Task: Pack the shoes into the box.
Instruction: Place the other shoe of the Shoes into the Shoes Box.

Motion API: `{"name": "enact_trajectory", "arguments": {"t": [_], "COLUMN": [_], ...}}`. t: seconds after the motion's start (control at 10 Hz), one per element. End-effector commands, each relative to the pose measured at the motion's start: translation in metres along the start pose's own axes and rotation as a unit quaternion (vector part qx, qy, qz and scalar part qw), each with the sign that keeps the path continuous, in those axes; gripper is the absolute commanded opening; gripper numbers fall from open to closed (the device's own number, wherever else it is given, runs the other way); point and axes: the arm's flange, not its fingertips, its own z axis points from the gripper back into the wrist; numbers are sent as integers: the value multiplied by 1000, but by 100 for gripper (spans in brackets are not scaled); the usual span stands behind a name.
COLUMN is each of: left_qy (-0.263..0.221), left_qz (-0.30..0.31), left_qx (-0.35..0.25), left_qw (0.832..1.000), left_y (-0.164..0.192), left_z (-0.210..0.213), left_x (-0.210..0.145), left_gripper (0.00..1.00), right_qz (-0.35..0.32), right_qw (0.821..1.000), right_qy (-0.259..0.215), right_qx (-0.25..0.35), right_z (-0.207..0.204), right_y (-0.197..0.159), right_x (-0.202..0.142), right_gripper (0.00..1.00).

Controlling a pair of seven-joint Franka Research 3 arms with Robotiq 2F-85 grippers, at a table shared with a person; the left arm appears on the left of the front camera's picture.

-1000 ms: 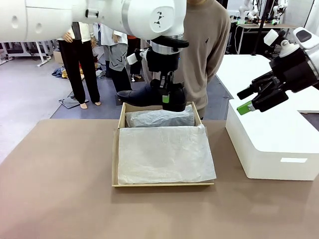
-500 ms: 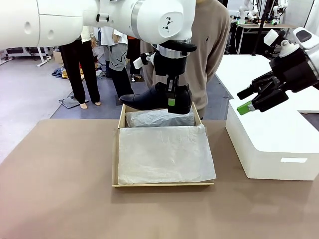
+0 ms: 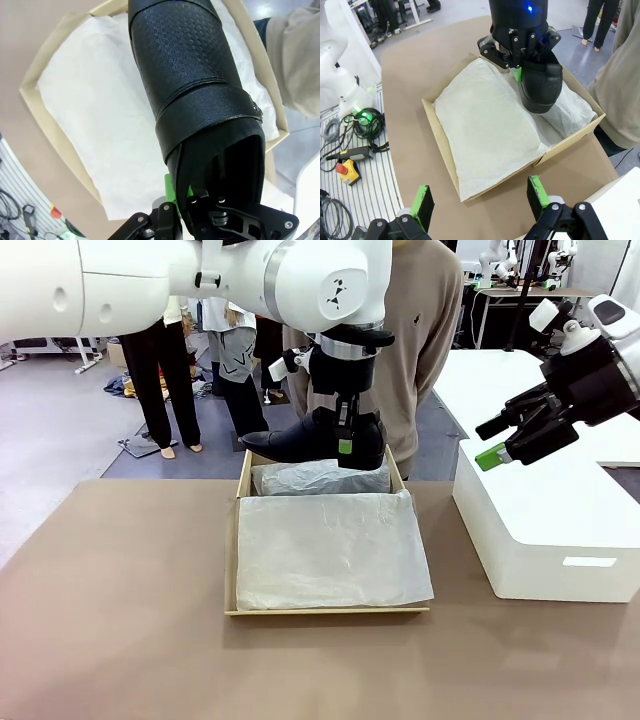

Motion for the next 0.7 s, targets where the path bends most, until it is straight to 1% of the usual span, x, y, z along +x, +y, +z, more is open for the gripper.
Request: {"name": "enact_trajectory", "arguments": {"t": [0.0,0.3,0.6], "left_qy": [-18,-38,-24], "left_qz": [54,92,86], "left_qx": [-15,-12,0], "left_qw": [998,995,996], "left_y": [-2,-7,-8], "left_z": [-4,-15,-29], "left_x": [-5,-18,-32], "left_gripper": [0,0,0], "right_qz": [12,12,12], "right_qw": [1000,1000,1000], "right_qy": [-18,-18,-18], "right_qx": [4,4,4], "right_z": [-2,-2,-2], "right_y": [-3,-3,-3], "right_x": [1,1,1], "right_gripper": [100,100,100]}}
